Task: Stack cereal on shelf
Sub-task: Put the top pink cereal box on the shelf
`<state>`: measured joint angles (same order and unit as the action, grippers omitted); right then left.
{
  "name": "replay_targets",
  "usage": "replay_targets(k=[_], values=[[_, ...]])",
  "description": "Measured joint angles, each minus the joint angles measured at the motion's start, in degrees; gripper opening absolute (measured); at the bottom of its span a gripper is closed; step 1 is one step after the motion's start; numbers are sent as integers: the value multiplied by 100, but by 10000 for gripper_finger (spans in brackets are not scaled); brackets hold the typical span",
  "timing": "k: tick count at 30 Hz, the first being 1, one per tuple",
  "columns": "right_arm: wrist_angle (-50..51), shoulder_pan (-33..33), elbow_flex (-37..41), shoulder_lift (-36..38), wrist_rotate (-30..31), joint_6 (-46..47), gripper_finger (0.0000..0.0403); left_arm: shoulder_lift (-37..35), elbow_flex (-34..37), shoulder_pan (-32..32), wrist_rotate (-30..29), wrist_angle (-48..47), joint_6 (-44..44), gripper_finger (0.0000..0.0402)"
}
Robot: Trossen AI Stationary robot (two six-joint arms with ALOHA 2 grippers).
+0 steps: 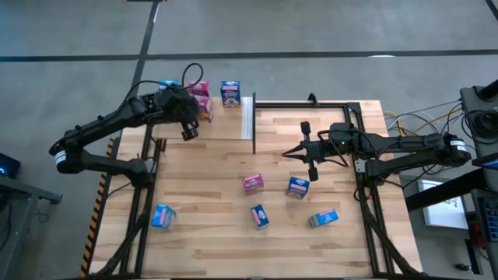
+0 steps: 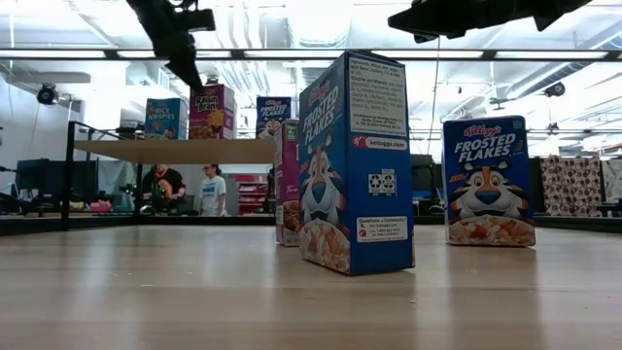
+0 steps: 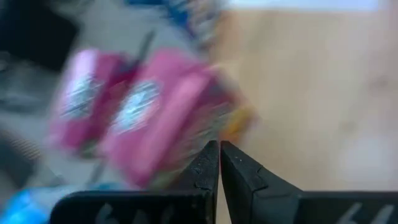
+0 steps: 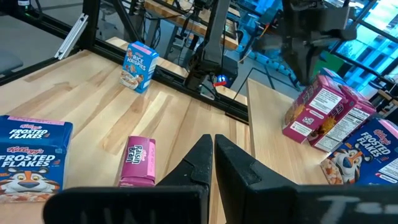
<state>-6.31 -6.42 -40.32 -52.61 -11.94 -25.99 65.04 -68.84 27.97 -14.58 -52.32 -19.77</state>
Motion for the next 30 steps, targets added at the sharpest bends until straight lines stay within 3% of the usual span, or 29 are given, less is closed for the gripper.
replay_targets(k=[4, 9, 12, 18, 30], values=[[1, 1, -1, 1, 0, -6, 9, 0, 0, -24, 1333, 358, 76, 0], [-2, 0, 0, 1, -2, -14, 9, 131, 0, -57, 1624, 1323, 87, 0], [-2, 2, 0, 0, 0, -2, 9, 289, 0, -59, 1205, 1681, 64, 0], [-2, 2, 0, 1, 0, -1, 9, 624, -12, -55, -438, 1796, 42, 0], [-2, 2, -1, 0, 0, -7, 9, 776, -83, -55, -594, 1777, 197, 0]])
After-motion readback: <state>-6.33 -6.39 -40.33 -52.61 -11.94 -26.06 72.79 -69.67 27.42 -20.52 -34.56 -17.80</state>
